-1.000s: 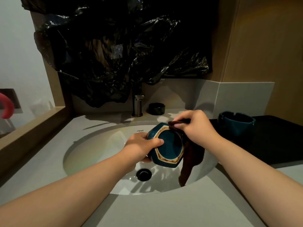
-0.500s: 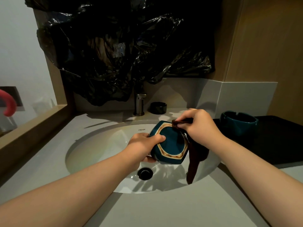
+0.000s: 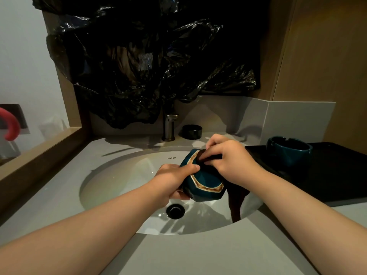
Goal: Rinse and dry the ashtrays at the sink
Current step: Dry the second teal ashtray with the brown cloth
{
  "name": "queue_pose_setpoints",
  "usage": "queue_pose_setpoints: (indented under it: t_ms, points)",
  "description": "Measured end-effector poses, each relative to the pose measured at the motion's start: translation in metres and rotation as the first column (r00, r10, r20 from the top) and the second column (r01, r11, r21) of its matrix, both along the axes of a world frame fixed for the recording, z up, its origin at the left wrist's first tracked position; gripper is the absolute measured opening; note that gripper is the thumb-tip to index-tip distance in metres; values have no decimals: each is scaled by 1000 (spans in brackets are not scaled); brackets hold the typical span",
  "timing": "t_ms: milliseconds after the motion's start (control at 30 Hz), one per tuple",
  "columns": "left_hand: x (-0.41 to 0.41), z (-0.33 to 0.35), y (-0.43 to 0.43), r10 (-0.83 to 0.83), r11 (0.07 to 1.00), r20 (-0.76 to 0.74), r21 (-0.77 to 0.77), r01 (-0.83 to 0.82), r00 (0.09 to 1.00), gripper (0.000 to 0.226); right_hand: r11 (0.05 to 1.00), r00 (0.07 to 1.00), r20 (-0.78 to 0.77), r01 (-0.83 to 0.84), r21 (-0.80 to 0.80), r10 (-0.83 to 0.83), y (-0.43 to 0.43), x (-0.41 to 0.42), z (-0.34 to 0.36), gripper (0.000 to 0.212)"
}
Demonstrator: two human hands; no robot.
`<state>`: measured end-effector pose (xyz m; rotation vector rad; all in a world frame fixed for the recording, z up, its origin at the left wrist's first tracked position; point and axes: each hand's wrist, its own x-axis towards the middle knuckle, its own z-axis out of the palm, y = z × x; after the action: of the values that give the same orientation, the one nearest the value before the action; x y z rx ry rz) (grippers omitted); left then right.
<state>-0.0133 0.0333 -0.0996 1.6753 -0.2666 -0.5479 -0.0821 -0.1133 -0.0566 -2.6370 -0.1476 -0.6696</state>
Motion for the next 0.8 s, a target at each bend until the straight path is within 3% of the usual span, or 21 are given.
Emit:
queue_pose_setpoints:
  t_ms: [167,300,400,533,600,700,800]
  points:
    - [4,-1,2,-41,998,24,57,40,999,34,997,996,-59,-65,45,68,5,0,-2,19]
    - [4,0,2,24,1000,22,6,-24,999,29,998,998,-45,46,51,-44,-6,3,2,17]
    - [5,1,3,101,993,16,-57,-100,995,29,995,979,-181,98,-4,-97,-14,3,7,18]
    - [7,1,5,138,989,36,-58,-136,990,33,1000,970,-241,20,17,-16,-13,-5,6,18]
    - [7,1,4,124,992,63,-24,-122,990,32,1000,977,-211,20,14,-17,-10,-3,5,19]
    - [3,1,-1,85,996,106,29,-89,991,30,998,998,-49,46,35,-45,-1,3,0,17]
    - [1,2,-4,109,994,58,-15,-108,992,31,993,995,26,91,69,-93,4,5,-1,16]
